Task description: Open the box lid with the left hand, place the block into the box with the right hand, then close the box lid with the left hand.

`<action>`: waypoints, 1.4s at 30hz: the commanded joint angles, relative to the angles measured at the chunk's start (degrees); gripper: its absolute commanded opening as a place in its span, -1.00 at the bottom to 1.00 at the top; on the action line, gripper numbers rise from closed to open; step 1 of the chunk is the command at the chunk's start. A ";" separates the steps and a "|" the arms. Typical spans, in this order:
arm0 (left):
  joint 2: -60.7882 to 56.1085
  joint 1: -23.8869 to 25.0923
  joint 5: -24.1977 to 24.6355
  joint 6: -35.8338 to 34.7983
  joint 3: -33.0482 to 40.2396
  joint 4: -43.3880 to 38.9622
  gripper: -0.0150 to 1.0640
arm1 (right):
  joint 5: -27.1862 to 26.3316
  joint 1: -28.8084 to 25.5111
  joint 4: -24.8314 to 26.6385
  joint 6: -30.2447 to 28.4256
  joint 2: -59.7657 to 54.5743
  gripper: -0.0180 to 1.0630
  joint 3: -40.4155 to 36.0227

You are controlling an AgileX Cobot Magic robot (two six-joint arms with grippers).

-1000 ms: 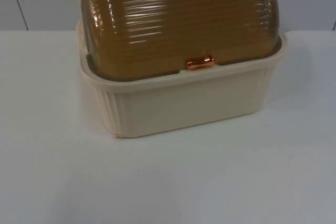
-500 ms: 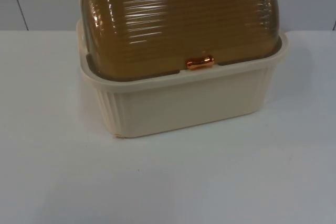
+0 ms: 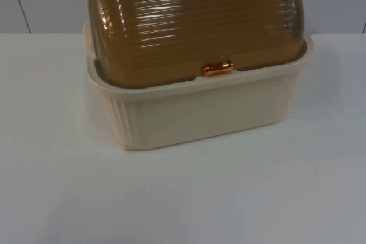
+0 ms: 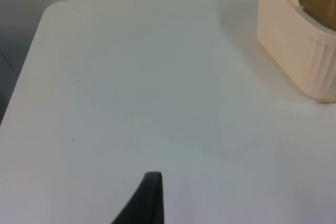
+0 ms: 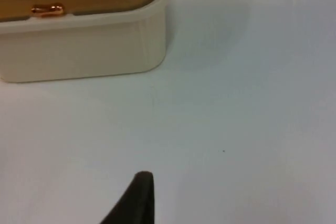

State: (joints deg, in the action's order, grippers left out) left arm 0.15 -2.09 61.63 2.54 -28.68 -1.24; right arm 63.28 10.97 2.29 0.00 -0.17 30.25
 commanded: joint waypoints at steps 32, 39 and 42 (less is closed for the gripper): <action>-0.15 -0.09 -0.08 -0.43 0.31 0.63 0.95 | -1.43 0.08 -1.82 -3.41 0.17 0.97 -0.73; -0.15 -0.09 -0.08 -2.54 0.31 -0.61 0.95 | -1.43 0.08 -2.92 1.09 0.17 0.97 -0.73; -0.15 -0.09 -0.08 -2.54 0.31 -0.73 0.95 | -1.43 0.08 -3.21 1.09 0.17 0.97 -0.73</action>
State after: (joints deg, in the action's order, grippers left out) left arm 0.15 -2.09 61.63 0.76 -28.68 -1.57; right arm 62.56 10.97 -0.44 0.47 -0.17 29.49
